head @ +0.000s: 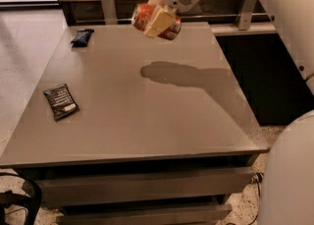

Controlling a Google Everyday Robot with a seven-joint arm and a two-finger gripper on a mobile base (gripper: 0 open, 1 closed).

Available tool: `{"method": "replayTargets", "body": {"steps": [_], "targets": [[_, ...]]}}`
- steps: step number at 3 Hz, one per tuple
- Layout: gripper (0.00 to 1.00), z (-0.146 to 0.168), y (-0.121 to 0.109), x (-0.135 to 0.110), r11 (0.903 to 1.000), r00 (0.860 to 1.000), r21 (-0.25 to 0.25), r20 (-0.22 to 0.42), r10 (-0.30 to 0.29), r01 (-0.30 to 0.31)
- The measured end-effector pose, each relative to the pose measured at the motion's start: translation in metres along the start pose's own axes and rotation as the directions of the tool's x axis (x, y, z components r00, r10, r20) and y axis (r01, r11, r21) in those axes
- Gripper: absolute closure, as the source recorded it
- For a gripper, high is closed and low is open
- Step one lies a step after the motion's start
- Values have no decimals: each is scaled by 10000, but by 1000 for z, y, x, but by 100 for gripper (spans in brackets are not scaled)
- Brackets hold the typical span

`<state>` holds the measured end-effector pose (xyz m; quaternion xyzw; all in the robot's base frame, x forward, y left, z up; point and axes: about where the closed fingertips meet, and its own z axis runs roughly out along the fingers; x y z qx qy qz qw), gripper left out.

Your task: Place coke can upright

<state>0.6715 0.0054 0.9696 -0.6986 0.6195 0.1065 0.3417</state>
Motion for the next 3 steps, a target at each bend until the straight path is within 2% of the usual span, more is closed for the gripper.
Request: {"method": "replayTargets", "body": {"steps": [1,2,3], "targets": [[100,-19,14,-11,9959,9893,897,1435,-262,133],[100,-17,33,-9,9871,9668,1598,2526,-373,-37],[100,-5,29,3,9689,8948,2299,4460,-214,-914]]}}
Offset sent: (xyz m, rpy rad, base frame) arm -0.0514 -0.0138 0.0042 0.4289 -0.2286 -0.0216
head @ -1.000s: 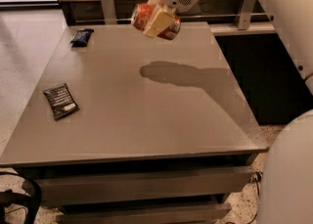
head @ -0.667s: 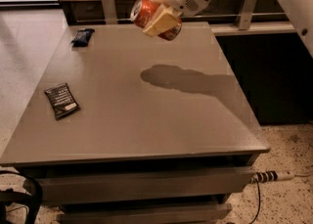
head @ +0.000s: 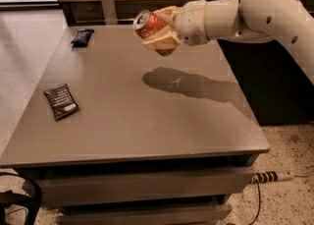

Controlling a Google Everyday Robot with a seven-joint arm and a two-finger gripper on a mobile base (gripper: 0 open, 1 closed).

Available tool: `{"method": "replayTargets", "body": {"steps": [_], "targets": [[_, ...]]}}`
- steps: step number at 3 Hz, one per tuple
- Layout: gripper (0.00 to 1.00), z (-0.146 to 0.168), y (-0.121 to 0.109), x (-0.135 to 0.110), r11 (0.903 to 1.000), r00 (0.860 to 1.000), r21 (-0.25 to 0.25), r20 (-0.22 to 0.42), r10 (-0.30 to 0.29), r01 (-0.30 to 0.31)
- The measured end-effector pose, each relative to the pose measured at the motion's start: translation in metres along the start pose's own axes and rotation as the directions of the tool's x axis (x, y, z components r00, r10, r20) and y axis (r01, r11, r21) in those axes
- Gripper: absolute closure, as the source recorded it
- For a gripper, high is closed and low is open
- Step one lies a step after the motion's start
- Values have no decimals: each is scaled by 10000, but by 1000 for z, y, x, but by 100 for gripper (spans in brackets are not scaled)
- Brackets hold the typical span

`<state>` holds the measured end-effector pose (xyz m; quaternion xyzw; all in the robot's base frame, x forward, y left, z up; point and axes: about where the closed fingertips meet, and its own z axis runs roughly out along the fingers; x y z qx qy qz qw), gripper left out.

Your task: Place coke can upright

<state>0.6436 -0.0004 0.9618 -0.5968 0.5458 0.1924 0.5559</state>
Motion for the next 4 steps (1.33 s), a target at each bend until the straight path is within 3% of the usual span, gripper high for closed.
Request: {"method": "replayTargets", "body": {"steps": [1,2,3,4], "targets": [[100,0,0,0,10000,10000,-1,1,0,0],[100,10,5,4,9991,9974,-17,581,428,-428],[100,29,18,5,9894,9718,136,1900,1393,-1445],[100,37,25,-1,9823,9562,230,2345,1753,-1857]]}}
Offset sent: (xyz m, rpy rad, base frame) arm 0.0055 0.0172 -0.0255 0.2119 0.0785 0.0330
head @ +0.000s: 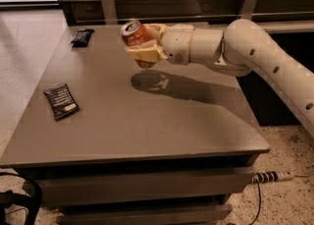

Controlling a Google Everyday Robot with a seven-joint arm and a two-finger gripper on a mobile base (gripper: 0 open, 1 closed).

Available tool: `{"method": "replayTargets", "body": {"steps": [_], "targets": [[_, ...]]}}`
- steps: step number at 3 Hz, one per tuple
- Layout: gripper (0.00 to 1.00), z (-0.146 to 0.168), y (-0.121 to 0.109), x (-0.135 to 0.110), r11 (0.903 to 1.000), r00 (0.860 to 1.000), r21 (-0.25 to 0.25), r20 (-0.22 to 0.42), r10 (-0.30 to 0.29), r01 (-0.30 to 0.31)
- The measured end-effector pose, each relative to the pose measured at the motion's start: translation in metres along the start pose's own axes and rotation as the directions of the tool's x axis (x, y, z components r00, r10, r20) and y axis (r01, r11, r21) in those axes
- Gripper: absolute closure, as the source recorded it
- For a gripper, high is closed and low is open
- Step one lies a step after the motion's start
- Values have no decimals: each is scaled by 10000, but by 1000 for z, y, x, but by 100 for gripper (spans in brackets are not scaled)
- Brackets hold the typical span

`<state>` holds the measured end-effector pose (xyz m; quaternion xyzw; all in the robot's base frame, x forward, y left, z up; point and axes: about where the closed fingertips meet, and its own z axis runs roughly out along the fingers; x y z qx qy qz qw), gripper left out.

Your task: Place coke can upright

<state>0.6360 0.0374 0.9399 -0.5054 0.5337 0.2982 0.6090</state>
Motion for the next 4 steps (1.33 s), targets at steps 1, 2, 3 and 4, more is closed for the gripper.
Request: {"method": "replayTargets", "body": {"steps": [1,2,3,4], "targets": [[100,11,13,-7,9994,9987,20,364,356,-357],[100,15,20,-7,9985,9971,39,539,545,-547],[100,17,27,4,9944,9907,222,911,1007,-1031],[100,17,29,14,9893,9852,385,1041,1362,-1408]]}}
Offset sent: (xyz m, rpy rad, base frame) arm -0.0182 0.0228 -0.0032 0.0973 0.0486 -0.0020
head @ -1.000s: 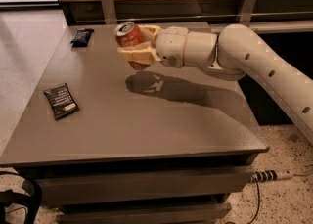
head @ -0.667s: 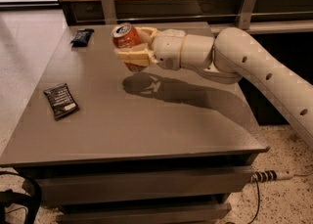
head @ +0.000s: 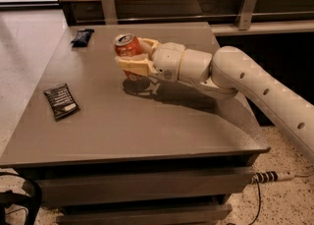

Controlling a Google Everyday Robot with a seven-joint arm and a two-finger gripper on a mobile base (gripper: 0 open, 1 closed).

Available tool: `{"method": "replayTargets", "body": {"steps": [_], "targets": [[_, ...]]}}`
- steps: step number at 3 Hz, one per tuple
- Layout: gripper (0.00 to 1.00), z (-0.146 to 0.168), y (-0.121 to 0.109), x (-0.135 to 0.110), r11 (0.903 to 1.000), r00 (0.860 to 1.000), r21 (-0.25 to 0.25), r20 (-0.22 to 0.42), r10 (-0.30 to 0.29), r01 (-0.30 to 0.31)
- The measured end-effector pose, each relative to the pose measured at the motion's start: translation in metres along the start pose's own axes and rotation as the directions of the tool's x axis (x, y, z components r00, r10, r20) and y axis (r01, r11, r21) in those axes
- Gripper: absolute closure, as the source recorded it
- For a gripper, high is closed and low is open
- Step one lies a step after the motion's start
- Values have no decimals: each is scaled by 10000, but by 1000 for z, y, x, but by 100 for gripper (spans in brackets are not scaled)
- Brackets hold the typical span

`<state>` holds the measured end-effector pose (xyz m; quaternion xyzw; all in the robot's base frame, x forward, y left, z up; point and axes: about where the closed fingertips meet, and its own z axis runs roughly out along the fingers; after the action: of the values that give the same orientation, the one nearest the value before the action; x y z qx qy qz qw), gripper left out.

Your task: Place coke can upright

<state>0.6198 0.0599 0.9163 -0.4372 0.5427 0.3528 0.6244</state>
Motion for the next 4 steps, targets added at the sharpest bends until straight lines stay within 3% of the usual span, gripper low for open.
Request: {"method": "replayTargets", "body": {"steps": [4], "targets": [[100,-2,-28,31,9961,9978,575,-19,667,-665]]}}
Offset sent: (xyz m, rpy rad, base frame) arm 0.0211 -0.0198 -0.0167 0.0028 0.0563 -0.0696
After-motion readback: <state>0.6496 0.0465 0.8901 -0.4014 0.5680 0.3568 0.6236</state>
